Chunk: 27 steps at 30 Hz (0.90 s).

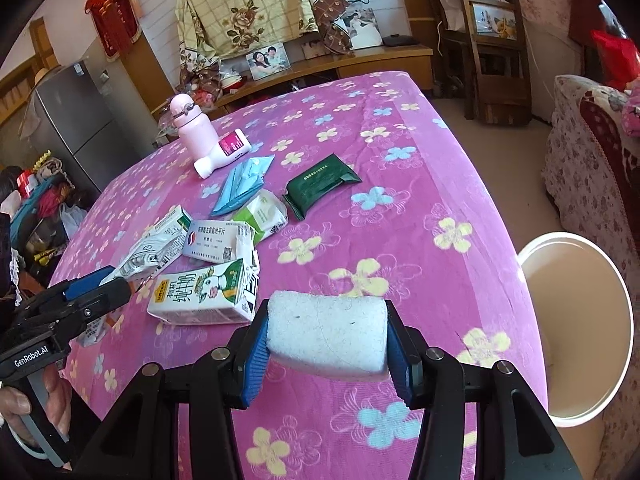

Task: Collect trash
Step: 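Carry the sponge and snack packet with both tools over the white bucket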

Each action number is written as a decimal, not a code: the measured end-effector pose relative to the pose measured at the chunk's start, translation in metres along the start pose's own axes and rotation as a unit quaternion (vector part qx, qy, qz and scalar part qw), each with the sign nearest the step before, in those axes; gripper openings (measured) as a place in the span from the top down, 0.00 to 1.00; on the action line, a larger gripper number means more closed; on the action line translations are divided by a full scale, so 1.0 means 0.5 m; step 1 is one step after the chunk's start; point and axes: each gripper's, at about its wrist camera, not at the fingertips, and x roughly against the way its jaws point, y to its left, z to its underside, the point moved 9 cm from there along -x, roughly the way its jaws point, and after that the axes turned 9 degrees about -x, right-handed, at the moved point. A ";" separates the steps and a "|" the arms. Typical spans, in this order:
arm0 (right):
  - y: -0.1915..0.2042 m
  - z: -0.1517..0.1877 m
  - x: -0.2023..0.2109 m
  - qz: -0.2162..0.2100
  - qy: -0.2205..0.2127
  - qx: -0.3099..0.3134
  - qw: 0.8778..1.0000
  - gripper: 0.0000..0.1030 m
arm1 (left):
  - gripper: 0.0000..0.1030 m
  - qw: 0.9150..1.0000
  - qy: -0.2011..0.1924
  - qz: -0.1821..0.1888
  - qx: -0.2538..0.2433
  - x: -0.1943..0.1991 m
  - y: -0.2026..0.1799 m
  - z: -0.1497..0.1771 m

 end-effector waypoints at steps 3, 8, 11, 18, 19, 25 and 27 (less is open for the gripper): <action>-0.006 0.004 0.006 0.003 0.001 0.003 1.000 0.52 | 0.43 1.000 -0.003 0.002 0.000 -0.003 -0.015 -0.004; -0.018 0.005 0.016 0.009 0.000 0.003 1.000 0.51 | 0.43 1.000 -0.003 0.009 0.001 -0.013 -0.038 -0.008; -0.029 0.006 0.022 0.012 -0.001 0.000 1.000 0.51 | 0.43 1.000 -0.001 0.012 -0.002 -0.020 -0.051 -0.010; -0.061 0.004 0.036 0.019 -0.005 -0.009 1.000 0.51 | 0.43 1.000 -0.001 0.017 -0.007 -0.029 -0.075 -0.018; -0.066 0.004 0.038 0.020 -0.005 -0.011 1.000 0.51 | 0.43 1.000 -0.002 0.018 -0.007 -0.029 -0.078 -0.019; -0.103 0.005 0.048 0.029 -0.006 -0.022 0.999 0.51 | 0.43 1.000 -0.002 0.026 -0.013 -0.038 -0.111 -0.030; -0.116 0.005 0.052 0.032 -0.007 -0.026 0.999 0.51 | 0.43 0.999 -0.003 0.029 -0.017 -0.040 -0.124 -0.035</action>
